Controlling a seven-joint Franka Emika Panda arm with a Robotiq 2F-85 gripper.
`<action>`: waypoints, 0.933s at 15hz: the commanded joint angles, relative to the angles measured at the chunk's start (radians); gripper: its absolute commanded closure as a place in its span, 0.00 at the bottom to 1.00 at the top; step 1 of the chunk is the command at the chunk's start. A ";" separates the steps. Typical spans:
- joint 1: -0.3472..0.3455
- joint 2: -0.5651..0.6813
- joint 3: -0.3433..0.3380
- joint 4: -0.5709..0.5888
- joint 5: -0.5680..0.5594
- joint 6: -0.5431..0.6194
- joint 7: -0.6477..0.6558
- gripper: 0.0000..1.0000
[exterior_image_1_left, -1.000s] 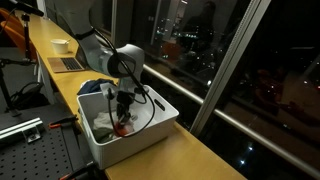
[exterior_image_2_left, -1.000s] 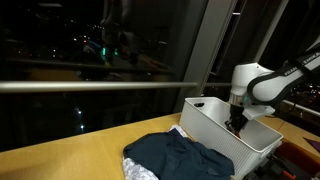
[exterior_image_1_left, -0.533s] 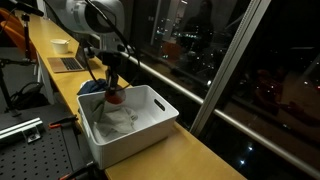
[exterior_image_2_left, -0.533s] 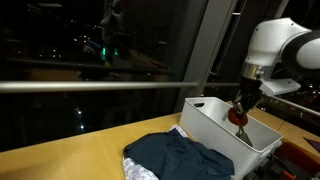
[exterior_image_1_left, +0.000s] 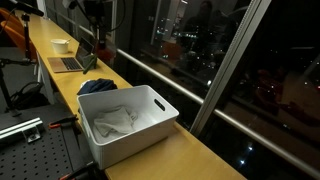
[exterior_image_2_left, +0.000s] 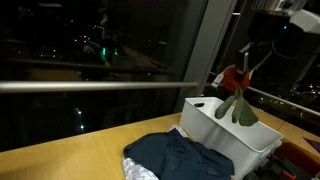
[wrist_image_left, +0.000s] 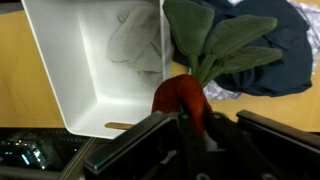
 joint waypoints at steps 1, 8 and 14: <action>0.001 0.143 0.037 0.177 0.009 -0.025 -0.038 0.97; 0.007 0.310 0.007 0.242 0.111 -0.002 -0.144 0.64; -0.042 0.301 -0.057 0.119 0.227 0.010 -0.235 0.23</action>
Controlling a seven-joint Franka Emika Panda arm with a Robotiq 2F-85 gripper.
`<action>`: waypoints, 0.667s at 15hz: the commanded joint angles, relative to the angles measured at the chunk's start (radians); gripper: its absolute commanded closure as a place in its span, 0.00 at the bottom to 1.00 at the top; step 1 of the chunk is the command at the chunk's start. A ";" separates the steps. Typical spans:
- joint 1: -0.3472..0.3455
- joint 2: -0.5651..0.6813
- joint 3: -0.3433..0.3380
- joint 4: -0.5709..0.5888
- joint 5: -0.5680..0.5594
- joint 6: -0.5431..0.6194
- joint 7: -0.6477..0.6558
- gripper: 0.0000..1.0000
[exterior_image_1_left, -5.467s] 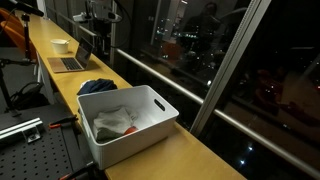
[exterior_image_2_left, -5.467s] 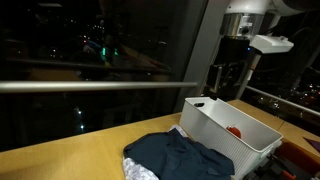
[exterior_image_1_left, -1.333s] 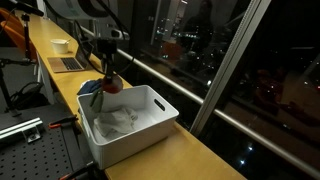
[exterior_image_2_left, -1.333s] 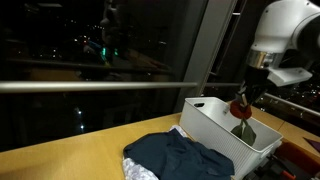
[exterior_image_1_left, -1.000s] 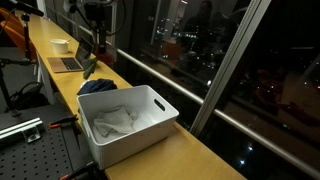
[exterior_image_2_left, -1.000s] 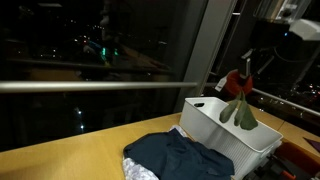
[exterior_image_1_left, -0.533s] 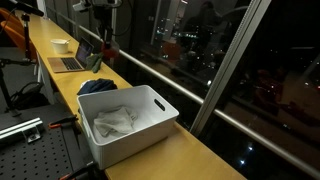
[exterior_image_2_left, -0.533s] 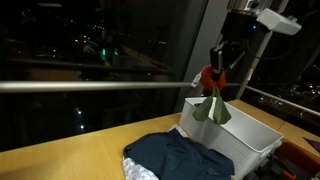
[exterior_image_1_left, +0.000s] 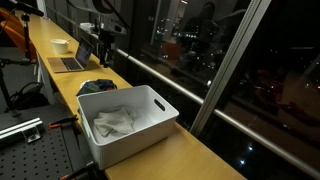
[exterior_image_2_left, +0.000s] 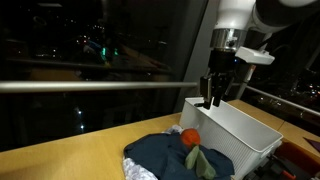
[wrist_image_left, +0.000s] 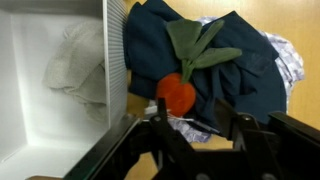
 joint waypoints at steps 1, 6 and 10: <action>-0.045 -0.063 -0.056 -0.100 0.053 0.018 -0.079 0.15; -0.117 -0.124 -0.143 -0.203 -0.003 0.134 -0.103 0.00; -0.148 -0.066 -0.178 -0.202 -0.020 0.233 -0.098 0.00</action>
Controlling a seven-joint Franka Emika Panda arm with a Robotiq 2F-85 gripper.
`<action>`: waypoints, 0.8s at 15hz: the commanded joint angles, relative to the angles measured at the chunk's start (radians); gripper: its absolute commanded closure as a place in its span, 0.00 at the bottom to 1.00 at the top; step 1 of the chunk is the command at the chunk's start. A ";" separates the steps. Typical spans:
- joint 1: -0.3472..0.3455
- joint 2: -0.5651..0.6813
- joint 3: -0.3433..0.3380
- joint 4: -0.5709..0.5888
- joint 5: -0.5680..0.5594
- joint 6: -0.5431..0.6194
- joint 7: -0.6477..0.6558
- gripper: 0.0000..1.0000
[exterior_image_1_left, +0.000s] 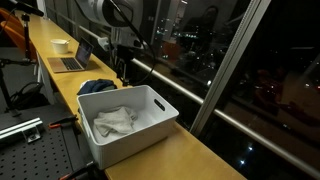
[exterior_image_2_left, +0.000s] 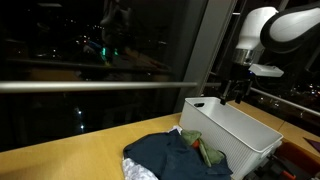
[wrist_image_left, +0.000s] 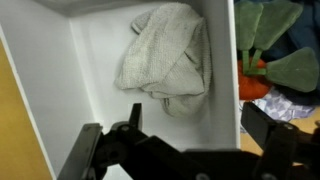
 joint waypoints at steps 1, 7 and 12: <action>-0.013 0.045 -0.022 -0.012 -0.015 0.091 -0.006 0.00; -0.024 0.210 -0.063 0.009 0.002 0.220 -0.024 0.00; -0.041 0.326 -0.085 0.026 0.039 0.280 -0.056 0.00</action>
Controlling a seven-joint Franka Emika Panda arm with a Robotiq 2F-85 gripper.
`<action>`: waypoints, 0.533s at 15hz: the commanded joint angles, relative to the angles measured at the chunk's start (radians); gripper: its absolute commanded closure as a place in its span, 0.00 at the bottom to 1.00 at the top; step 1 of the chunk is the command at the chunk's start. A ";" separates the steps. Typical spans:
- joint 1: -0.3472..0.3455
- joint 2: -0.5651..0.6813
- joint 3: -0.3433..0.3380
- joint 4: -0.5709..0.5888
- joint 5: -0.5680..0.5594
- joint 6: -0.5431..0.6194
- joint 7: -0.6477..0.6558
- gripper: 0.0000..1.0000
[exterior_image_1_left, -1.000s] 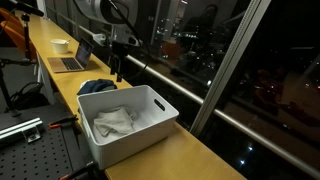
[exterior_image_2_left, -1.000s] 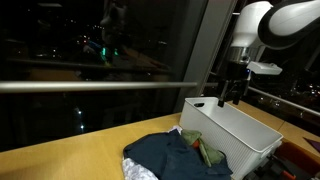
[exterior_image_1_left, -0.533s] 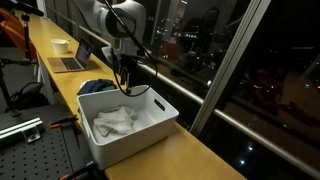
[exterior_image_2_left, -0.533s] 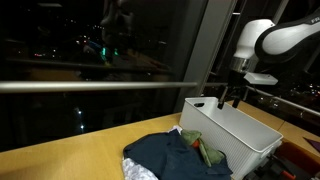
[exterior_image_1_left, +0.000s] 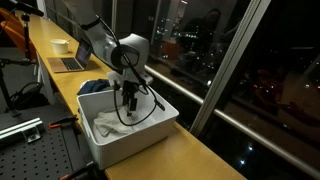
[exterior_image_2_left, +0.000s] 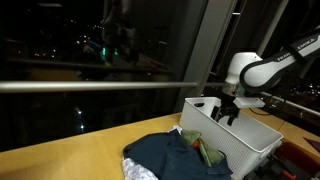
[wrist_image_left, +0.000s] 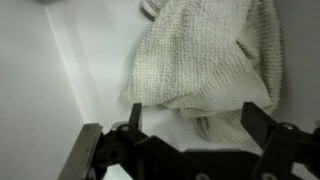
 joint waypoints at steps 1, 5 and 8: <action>-0.019 0.080 -0.004 0.036 0.047 0.025 -0.059 0.00; -0.043 0.180 0.002 0.065 0.093 0.046 -0.101 0.00; -0.058 0.240 0.002 0.094 0.124 0.049 -0.120 0.08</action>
